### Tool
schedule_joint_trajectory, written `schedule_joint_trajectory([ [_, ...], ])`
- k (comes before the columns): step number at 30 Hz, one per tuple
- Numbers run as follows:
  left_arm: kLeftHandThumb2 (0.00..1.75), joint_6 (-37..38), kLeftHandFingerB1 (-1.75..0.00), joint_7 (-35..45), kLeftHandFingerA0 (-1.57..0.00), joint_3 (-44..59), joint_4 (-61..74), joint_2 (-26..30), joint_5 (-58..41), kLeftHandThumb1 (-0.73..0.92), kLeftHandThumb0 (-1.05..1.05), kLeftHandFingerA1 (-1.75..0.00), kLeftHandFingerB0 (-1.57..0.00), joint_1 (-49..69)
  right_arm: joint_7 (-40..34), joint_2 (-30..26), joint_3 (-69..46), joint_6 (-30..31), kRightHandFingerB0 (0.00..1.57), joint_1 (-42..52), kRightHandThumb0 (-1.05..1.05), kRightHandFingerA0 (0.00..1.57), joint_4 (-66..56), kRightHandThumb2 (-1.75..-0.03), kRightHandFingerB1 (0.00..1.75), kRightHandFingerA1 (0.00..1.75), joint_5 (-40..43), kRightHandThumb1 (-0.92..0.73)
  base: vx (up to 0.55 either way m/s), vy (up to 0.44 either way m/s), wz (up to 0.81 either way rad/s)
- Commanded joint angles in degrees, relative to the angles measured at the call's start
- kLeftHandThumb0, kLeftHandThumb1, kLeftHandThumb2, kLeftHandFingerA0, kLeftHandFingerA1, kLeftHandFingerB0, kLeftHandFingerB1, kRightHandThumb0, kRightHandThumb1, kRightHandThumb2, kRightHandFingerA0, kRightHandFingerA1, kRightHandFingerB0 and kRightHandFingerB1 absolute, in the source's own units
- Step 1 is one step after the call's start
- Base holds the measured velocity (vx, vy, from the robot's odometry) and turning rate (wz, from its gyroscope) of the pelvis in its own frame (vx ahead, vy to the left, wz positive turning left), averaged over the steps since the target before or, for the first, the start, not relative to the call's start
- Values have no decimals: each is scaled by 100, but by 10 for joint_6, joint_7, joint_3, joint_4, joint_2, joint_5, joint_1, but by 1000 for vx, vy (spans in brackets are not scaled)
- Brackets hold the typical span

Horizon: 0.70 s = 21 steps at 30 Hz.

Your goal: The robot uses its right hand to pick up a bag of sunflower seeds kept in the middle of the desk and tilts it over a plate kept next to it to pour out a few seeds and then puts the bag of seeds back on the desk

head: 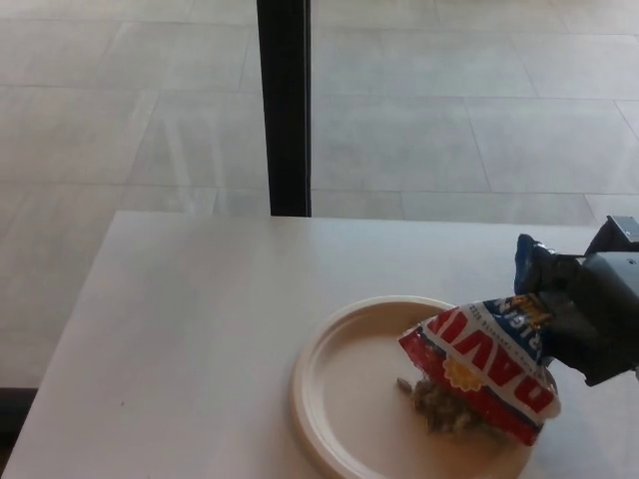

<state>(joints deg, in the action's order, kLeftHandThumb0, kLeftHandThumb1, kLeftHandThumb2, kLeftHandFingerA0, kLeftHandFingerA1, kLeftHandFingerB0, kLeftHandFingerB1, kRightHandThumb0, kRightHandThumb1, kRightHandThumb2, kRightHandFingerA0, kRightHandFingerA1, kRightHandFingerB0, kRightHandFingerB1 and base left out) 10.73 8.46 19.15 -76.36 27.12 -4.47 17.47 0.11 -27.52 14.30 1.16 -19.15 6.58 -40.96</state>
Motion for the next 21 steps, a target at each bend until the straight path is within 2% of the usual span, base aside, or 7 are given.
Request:
schedule_joint_trajectory([
  [1, 61, 1, -47, -6, -68, -1, 1, 11, 4, 69, -73, -64, -59, 4, -8, 0, 0, -10, 87, -9, -29, 96, -12, -99, 118, 175, -7, -50, 0, 0, 0],
  [5, 60, -2, -45, -1, -67, 1, 3, 12, 0, 68, -76, -64, -54, 5, 0, -2, 3, -7, 89, -8, -29, 94, -21, -97, 94, 175, -13, -53, 0, 0, 0],
  [8, 60, 1, -47, 3, -68, 5, 2, 11, -3, 69, -73, -64, -58, 6, -8, 1, 1, -11, 85, -9, -27, 92, -17, -101, 115, 175, -10, -50, 0, 0, 0],
  [14, 61, 2, -47, 2, -67, -2, 3, 13, 4, 70, -74, -64, -57, 7, -5, 2, -3, -8, 86, -15, -26, 93, -17, -94, 112, 175, -8, -51, 0, 0, 0],
  [17, 61, 4, -47, -6, -70, -8, 1, 13, 10, 71, -75, -66, -59, 10, -10, 5, -5, -13, 75, -13, -24, 91, -18, -106, 157, 175, -3, -46, 0, 0, 0],
  [19, 61, -4, -47, -4, -68, 0, 0, 11, -1, 69, -74, -67, -58, 8, 5, 8, -7, 12, 85, -11, -26, 91, -23, -100, 119, 175, -5, -50, 0, 0, 0],
  [21, 62, -5, -46, -2, -66, 2, -1, 11, -3, 70, -75, -64, -55, 8, 4, 11, -10, 19, 80, -8, -17, 103, -24, -102, 133, 175, -4, -48, 0, 0, 0],
])
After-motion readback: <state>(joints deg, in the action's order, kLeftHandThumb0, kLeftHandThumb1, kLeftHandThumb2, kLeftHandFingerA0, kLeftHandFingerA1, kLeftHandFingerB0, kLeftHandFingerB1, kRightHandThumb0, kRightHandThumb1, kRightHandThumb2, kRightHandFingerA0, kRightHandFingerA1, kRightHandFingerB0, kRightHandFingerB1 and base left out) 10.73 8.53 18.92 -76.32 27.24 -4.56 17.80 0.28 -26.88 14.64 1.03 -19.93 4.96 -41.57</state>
